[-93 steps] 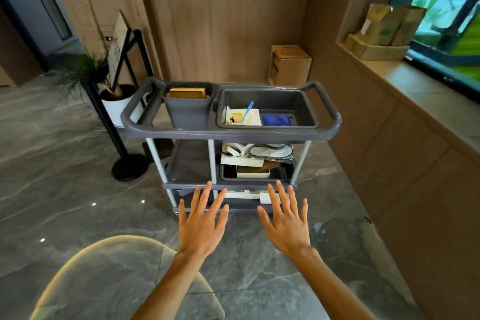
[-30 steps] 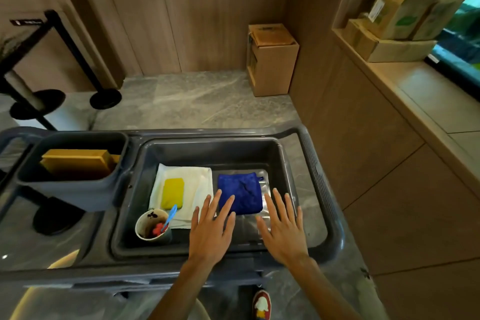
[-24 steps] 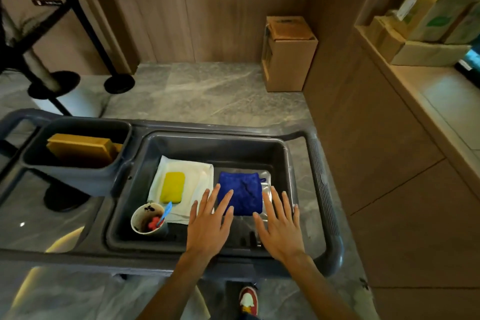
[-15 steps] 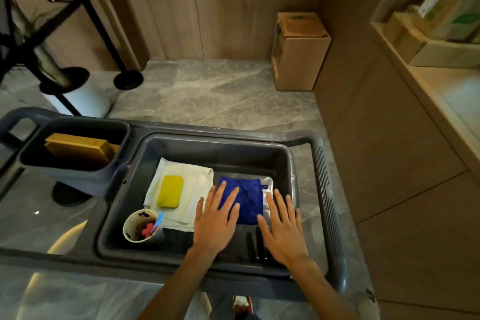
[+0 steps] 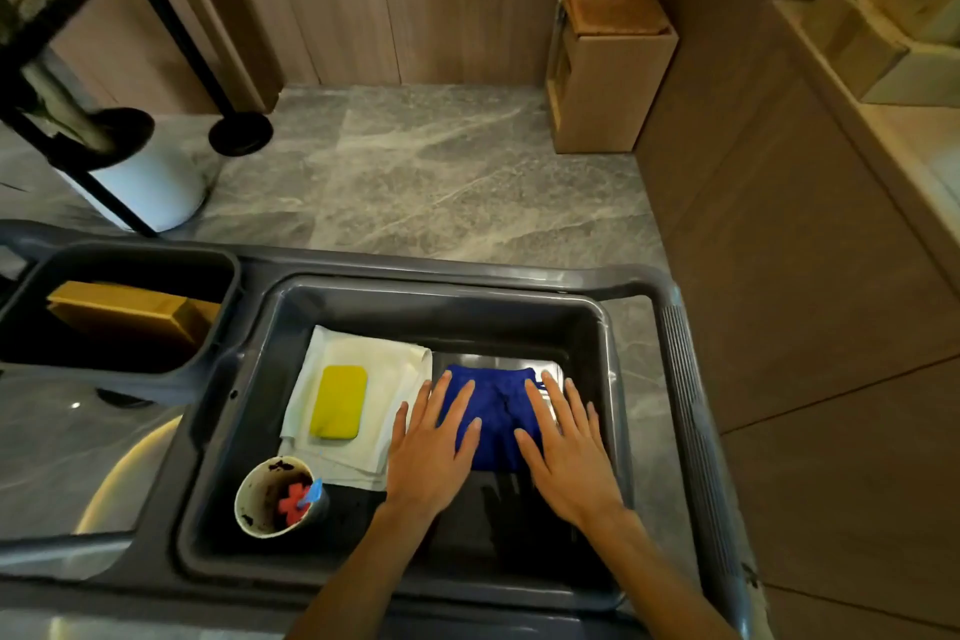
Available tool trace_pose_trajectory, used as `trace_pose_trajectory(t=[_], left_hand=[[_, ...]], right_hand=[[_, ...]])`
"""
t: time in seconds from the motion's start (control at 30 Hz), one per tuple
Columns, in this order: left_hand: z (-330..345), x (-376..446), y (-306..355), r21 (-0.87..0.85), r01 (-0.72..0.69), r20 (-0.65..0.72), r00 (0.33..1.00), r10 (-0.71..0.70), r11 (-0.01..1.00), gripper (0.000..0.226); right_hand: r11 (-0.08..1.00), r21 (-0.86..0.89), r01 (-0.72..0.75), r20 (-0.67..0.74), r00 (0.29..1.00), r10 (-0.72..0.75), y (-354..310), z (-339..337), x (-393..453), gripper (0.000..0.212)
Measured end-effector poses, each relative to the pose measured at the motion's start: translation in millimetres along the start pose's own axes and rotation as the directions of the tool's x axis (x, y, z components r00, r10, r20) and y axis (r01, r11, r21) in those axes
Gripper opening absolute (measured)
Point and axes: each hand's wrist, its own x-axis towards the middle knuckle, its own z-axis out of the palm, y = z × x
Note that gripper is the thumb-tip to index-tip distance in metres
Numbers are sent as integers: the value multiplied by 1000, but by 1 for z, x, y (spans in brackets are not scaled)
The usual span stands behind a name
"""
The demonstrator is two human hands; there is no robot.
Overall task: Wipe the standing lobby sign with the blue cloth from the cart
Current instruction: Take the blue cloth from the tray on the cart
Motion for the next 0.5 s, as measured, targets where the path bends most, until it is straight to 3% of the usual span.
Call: trace_pose_trajectory(t=[0.3,0.5], left_hand=[[30,38,-27,-14,-2,107,994,3,1000,53],[49,59,-37,-5,-50,111,993,50,999,45]], right_hand=[[978,73,-195,196,964,178,10,26,46,74],[966,85,-244,147,962,230,16,35,66,48]])
